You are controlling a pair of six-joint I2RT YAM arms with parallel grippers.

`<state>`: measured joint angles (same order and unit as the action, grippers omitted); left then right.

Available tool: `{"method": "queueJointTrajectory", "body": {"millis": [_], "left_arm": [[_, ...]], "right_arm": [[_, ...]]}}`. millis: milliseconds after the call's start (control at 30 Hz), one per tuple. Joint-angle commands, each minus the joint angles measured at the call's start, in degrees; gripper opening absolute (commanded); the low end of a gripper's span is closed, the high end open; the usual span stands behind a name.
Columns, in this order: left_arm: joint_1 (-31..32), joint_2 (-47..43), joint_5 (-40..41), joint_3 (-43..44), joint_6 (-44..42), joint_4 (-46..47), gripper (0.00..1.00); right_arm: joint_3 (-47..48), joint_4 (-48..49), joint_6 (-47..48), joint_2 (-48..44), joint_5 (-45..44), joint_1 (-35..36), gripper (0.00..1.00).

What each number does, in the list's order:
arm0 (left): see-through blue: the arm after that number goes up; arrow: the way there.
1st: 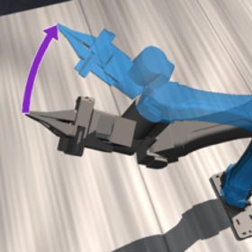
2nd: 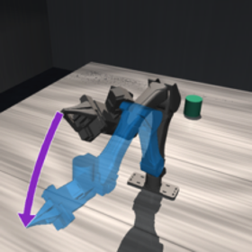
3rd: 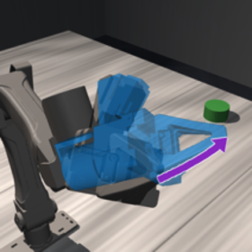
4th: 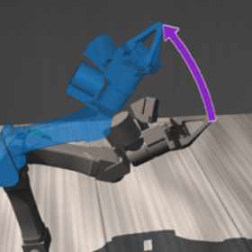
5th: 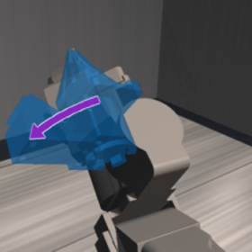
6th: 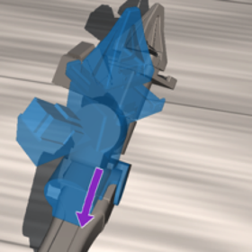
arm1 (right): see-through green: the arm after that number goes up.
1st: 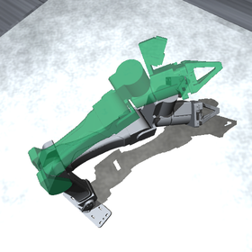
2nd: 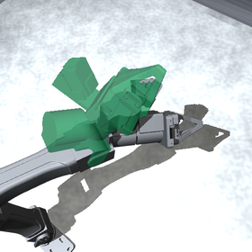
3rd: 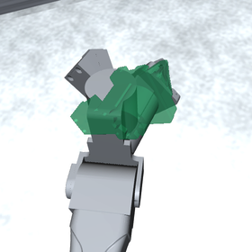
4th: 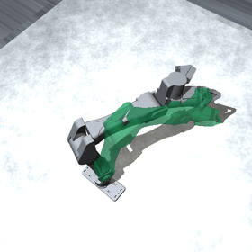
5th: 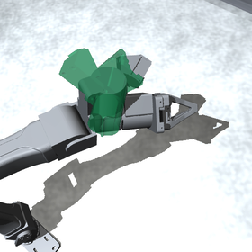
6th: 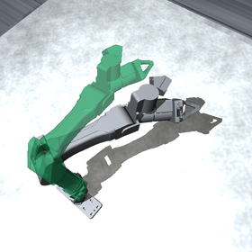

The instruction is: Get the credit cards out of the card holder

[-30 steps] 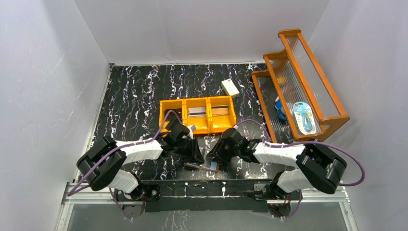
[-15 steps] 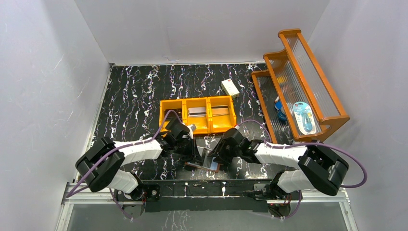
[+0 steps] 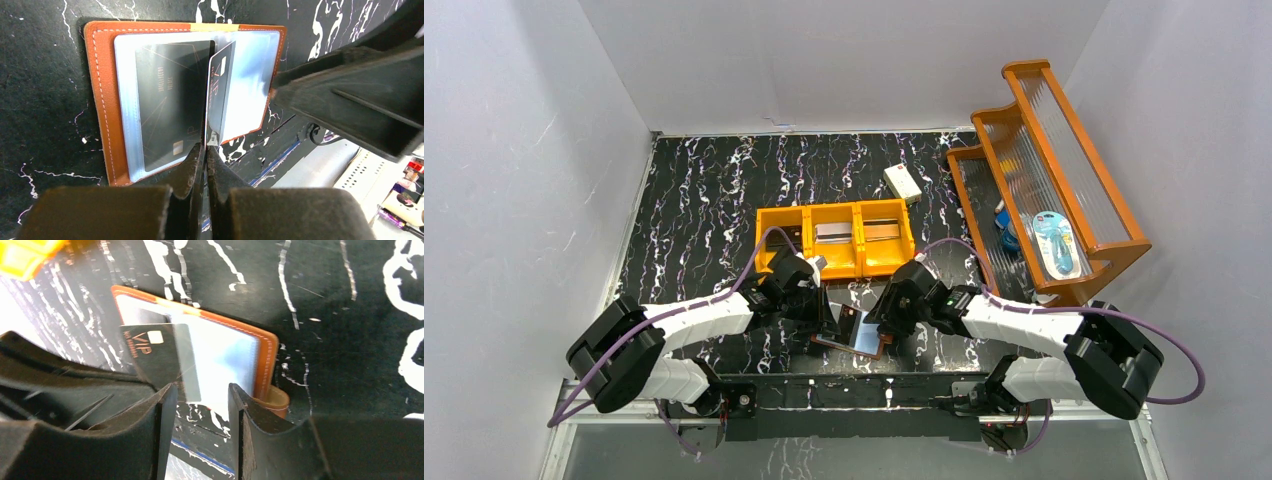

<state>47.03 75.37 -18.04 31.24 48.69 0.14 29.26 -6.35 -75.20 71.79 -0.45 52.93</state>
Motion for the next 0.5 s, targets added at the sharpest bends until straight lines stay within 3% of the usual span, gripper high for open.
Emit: {"method": "queueJointTrajectory", "body": {"millis": [0,300,467], "left_arm": [[-0.10,0.64,-0.65,1.31,-1.39,-1.65,0.00],[-0.09,0.89,-2.24,1.54,-1.66,-0.28,0.05],[-0.09,2.05,-4.50,1.54,-1.36,2.54,0.13]], "right_arm": [[4.83,-0.13,7.40,-3.71,-0.02,-0.21,0.51],[3.93,5.94,5.23,5.92,5.00,-0.32,0.50],[0.91,9.07,3.44,10.95,8.81,-0.38,0.42]]}}
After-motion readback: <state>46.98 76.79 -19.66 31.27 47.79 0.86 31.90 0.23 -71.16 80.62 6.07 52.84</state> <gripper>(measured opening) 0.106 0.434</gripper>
